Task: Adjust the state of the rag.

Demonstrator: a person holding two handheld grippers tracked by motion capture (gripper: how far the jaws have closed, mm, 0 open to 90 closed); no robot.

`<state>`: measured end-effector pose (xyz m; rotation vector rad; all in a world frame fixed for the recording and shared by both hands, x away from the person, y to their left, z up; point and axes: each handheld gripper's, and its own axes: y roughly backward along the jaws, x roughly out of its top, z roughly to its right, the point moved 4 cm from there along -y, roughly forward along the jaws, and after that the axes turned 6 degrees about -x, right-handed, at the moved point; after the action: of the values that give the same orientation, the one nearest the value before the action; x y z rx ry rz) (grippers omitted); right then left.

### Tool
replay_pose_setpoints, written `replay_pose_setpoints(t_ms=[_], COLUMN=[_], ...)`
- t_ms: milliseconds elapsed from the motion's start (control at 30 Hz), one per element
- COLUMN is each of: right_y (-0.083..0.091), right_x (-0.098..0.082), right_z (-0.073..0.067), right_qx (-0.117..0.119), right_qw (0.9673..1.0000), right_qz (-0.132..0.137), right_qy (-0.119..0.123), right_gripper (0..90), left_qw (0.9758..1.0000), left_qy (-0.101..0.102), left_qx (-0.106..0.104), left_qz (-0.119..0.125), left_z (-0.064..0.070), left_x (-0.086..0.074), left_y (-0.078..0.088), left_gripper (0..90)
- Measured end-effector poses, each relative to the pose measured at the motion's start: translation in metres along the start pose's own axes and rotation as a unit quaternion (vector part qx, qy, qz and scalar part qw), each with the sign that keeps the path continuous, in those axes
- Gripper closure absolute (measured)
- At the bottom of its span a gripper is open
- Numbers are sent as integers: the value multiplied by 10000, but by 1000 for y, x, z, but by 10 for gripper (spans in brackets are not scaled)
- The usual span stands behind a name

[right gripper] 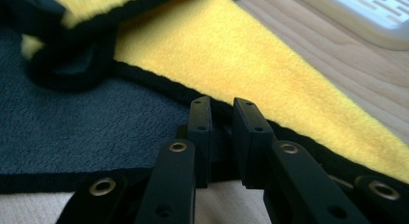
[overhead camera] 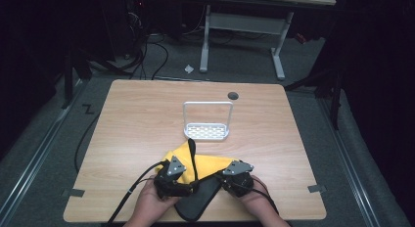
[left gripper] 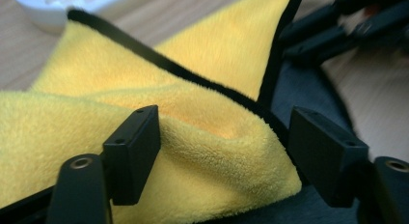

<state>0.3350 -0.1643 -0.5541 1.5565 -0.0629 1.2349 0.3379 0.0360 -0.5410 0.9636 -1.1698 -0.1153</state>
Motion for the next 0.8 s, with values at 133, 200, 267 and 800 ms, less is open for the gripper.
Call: replay_pose_setpoints(t_ms=[133,200,267,800], right_y=[-2,-2,-2,6], right_x=[0,-1,-1,-13], right_z=[-2,-1,-1,31], right_qx=[21,35,36,-448], right_qw=[10000,10000,10000,9986], right_qz=[-51,-67,-72,-214], right_qy=[40,31,15,-205], right_gripper=[789,792,809,891], left_qw=[9999,9997,9991,9770], left_qy=[94,134,244,1690], left_qx=[-61,-68,-66,383], left_qz=[94,205,344,1241], left_z=[-4,-8,-14,-103], left_x=[-2,-2,-1,-31], left_y=[5,11,19,89], left_gripper=[611,751,788,785])
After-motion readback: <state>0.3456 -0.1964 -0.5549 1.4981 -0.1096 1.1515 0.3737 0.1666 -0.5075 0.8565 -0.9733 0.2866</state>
